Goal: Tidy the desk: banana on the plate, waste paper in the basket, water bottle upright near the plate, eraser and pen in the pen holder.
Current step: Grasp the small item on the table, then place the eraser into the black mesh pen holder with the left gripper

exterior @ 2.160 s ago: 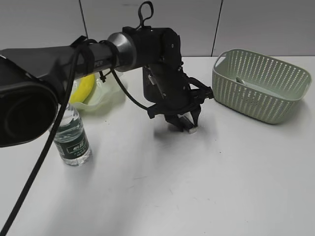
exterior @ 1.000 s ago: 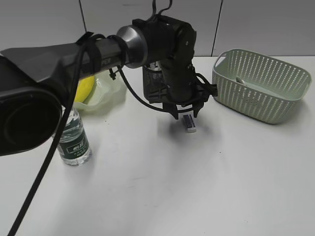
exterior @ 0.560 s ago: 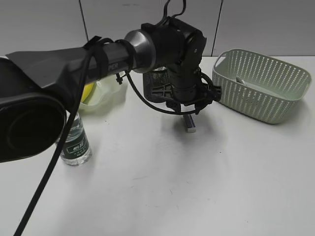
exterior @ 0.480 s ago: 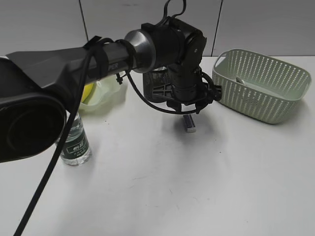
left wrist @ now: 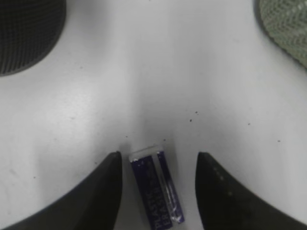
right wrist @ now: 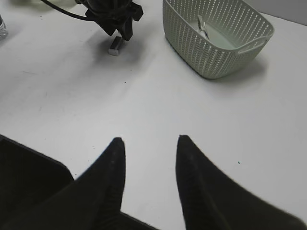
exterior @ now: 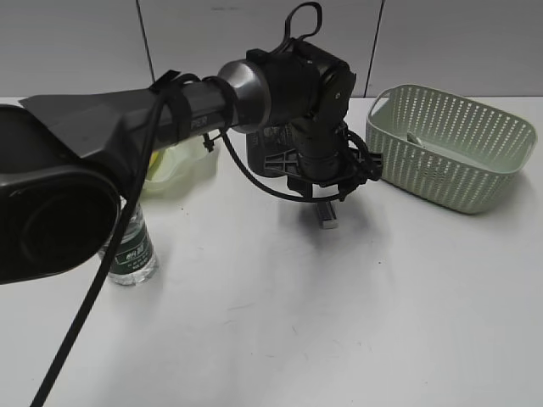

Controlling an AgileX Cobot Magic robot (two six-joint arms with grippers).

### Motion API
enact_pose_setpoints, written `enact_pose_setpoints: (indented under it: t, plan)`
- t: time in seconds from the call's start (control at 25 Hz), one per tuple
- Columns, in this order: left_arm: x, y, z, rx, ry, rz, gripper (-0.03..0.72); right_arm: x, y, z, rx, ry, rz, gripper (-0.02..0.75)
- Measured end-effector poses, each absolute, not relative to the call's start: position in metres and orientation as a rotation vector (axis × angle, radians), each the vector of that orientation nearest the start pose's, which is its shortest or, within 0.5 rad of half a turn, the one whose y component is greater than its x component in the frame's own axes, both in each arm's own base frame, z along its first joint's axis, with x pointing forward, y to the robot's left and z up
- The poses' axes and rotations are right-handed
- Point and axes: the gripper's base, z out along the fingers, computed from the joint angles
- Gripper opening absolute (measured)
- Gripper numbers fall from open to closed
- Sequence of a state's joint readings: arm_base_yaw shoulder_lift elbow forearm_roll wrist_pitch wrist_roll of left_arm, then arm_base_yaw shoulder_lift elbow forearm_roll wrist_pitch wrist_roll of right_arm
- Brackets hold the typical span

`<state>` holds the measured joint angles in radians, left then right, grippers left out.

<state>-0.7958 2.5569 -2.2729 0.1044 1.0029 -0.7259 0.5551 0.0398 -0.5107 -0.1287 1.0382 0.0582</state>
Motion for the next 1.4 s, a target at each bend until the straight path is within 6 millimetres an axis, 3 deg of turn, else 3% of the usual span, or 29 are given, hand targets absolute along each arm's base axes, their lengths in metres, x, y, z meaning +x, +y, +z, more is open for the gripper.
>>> enact_pose_setpoints:
  t: [0.4,0.48,0.6,1.0,1.16,1.4]
  plan:
    - [0.381,-0.383,0.119,0.151,2.831,-0.264,0.371,0.006,-0.008,0.283,-0.503,1.989,0.228,0.297]
    - [0.381,-0.383,0.119,0.154,2.831,-0.264,0.336,0.006,-0.008,0.283,-0.503,1.989,0.228,0.297]
    - [0.382,-0.382,0.118,0.182,2.828,-0.254,0.178,0.006,-0.008,0.283,-0.503,1.989,0.228,0.297]
    - [0.380,-0.380,0.120,0.207,2.856,-0.215,0.173,0.006,-0.008,0.283,-0.503,1.989,0.228,0.297]
    - [0.379,-0.377,0.143,0.216,2.845,-0.200,0.173,0.006,-0.008,0.283,-0.503,1.989,0.228,0.297]
    - [0.379,-0.373,0.217,0.259,2.691,-0.270,0.173,0.006,-0.008,0.283,-0.503,1.989,0.228,0.297]
